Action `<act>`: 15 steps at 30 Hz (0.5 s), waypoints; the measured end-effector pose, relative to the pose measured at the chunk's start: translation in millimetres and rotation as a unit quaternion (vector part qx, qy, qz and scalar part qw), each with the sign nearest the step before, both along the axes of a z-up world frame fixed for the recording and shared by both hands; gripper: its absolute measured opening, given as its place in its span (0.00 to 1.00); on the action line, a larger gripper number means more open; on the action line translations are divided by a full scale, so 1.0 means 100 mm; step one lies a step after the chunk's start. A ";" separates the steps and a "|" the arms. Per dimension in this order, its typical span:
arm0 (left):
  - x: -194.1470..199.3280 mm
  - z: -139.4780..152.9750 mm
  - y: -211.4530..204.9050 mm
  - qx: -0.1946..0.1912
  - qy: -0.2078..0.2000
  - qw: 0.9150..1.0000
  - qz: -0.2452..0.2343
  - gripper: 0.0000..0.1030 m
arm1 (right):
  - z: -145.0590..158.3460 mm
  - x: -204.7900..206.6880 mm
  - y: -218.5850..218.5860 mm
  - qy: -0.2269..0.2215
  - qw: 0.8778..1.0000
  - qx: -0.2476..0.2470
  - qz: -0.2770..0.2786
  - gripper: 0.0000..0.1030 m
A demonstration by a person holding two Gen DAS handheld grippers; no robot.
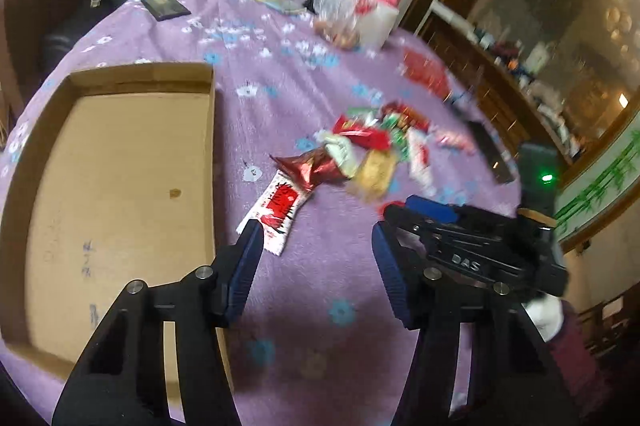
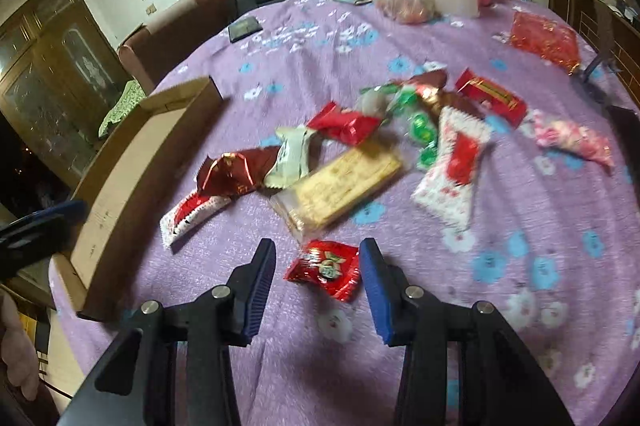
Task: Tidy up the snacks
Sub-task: 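Grasp the white-and-red packet with the left tool while the right tool grasps a small red candy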
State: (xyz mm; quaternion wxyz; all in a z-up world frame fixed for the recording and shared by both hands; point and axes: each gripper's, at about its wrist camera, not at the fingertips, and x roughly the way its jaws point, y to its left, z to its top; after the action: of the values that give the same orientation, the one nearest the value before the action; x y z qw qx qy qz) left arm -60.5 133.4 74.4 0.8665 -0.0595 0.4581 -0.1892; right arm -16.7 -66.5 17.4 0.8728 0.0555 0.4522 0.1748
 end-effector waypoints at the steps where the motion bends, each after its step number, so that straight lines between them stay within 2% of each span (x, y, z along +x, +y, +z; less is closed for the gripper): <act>1: 0.06 -0.04 -0.09 0.025 -0.005 1.000 -0.006 0.55 | -0.02 -0.02 0.02 0.000 1.000 -0.002 0.003 0.46; 3: 0.12 -0.09 -0.26 0.062 -0.012 0.998 -0.007 0.55 | -0.05 -0.04 0.09 -0.016 1.000 -0.026 0.001 0.46; 5: 0.20 -0.19 -0.34 0.088 -0.011 0.996 -0.017 0.55 | -0.06 -0.06 0.13 -0.025 0.999 -0.044 0.002 0.38; 7: 0.26 -0.30 -0.38 0.110 -0.007 0.994 -0.025 0.55 | -0.09 -0.08 0.10 -0.030 0.998 -0.051 0.002 0.35; 10: 0.37 -0.46 -0.42 0.139 0.004 0.990 -0.032 0.55 | -0.06 -0.08 0.01 -0.034 0.999 -0.026 -0.001 0.34; 15: 0.50 -0.63 -0.38 0.159 0.035 0.986 -0.027 0.55 | -0.06 -0.08 -0.07 -0.033 0.999 -0.002 0.002 0.34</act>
State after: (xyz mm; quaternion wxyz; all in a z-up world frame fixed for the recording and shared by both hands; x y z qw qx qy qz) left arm -10.2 95.9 11.3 0.8431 0.0847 0.5135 -0.1353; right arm -24.8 -73.2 11.6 0.8870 0.0476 0.4236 0.1774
